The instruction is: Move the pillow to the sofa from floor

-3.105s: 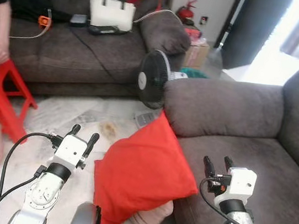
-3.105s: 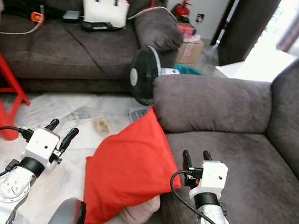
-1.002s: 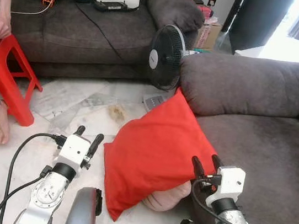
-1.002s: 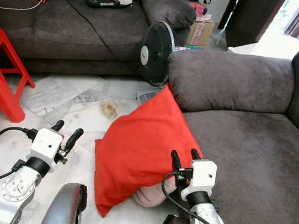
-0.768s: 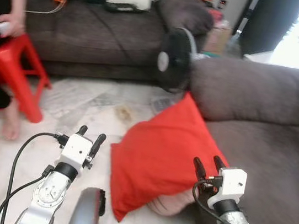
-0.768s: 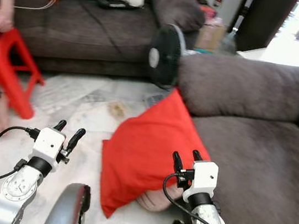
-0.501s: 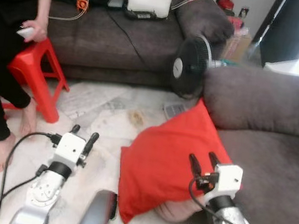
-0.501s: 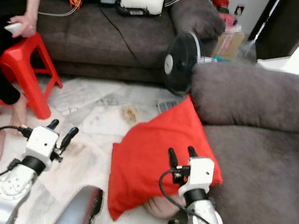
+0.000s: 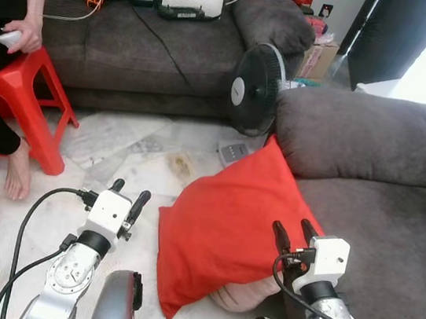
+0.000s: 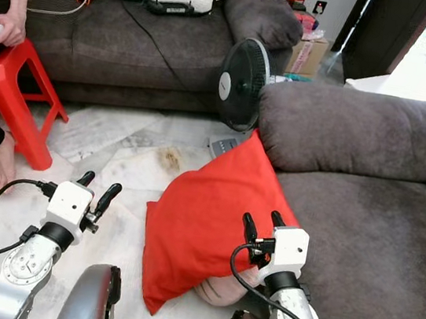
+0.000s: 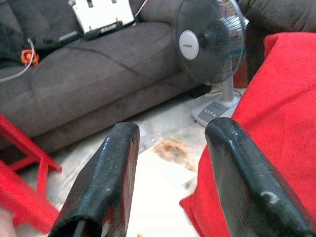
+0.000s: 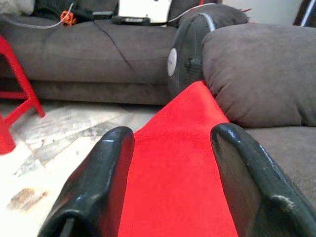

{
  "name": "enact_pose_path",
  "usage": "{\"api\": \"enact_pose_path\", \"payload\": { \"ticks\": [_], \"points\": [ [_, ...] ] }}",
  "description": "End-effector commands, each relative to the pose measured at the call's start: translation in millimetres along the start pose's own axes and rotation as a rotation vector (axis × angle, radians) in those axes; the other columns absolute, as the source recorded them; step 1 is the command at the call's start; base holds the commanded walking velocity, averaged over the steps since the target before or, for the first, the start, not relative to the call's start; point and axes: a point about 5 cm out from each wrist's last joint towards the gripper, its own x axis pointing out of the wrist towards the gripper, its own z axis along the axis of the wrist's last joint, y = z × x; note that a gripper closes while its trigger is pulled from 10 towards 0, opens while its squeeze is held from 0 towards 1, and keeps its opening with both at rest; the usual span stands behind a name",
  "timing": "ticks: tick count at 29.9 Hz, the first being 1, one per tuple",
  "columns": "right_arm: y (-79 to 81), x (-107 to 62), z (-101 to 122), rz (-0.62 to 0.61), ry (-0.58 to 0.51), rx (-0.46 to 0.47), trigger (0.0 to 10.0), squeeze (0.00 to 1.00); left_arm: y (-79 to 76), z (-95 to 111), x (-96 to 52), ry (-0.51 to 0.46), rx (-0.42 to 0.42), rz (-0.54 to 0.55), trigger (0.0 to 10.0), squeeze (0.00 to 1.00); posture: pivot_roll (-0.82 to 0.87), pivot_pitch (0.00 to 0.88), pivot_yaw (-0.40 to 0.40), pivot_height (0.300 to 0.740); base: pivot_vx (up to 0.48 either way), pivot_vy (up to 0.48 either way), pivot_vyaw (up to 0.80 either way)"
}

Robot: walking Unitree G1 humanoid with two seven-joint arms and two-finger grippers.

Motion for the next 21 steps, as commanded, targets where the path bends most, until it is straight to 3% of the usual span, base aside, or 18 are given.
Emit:
{"api": "enact_pose_path", "payload": {
  "ticks": [1, 13, 21],
  "points": [
    [-4.0, -2.3, -3.5, -0.008, 0.019, -0.007, 10.0, 0.0, -3.3, 0.8, 0.1, -0.002, -0.02, -0.012, 10.0, 0.0, 0.13, 0.052, -0.074, 0.541, 0.326, 0.0, 0.0],
    [-3.9, -1.5, -5.3, -0.012, 0.027, 0.006, 10.0, 0.0, -5.4, 1.8, 0.7, -0.007, -0.016, -0.018, 10.0, 0.0, 0.13, 0.055, -0.074, 0.541, 0.343, 0.0, 0.0],
    [-7.1, -1.7, -11.3, -0.034, 0.066, 0.001, 10.0, 0.0, -9.4, -3.4, -1.8, 0.02, -0.021, -0.05, 10.0, 0.0, 0.13, 0.055, -0.075, 0.541, 0.0, 0.0, 0.0]
  ]
}}
